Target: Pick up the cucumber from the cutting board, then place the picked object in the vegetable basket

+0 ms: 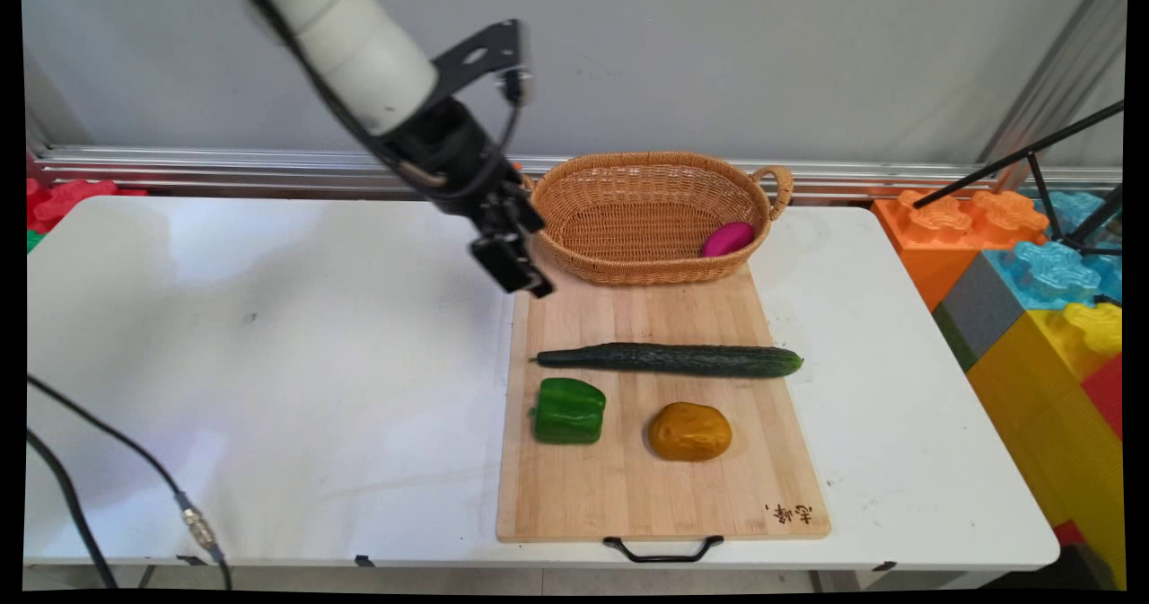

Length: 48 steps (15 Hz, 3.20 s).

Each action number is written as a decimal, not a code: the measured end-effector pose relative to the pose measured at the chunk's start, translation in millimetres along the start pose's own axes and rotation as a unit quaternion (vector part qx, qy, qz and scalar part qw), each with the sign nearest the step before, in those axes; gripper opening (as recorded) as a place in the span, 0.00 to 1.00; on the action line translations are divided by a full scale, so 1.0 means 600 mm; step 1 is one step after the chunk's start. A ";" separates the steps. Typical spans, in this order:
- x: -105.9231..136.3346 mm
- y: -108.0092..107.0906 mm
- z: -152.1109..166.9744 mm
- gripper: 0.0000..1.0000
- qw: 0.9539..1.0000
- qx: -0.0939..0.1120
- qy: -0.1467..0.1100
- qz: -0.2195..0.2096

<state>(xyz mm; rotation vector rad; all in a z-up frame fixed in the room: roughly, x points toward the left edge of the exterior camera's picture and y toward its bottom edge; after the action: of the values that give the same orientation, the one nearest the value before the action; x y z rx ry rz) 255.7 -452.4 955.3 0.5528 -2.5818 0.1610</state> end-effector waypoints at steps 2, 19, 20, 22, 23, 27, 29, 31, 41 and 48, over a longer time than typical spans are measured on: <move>0.018 -0.003 0.030 1.00 1.000 -0.002 0.017 -0.007; -0.016 -0.022 0.319 1.00 0.998 -0.013 0.067 0.010; -0.018 -0.023 0.332 1.00 0.998 -0.014 0.067 0.012; -0.018 -0.026 0.349 1.00 0.998 -0.015 0.067 0.014; -0.018 -0.028 0.356 1.00 0.997 -0.015 0.068 0.015; -0.017 -0.030 0.379 0.00 0.997 -0.021 0.068 0.023; -0.018 -0.029 0.386 0.00 0.997 -0.025 0.066 0.026; -0.017 -0.028 0.389 0.00 0.997 -0.028 0.065 0.029; 0.057 -0.031 0.300 0.00 0.993 -0.039 0.108 0.031; 0.138 -0.066 0.220 0.00 0.988 -0.005 0.152 0.030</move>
<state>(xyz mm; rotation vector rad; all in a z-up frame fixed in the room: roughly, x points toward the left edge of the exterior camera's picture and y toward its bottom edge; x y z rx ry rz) 148.1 -545.7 881.3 0.4118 -2.3012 0.2329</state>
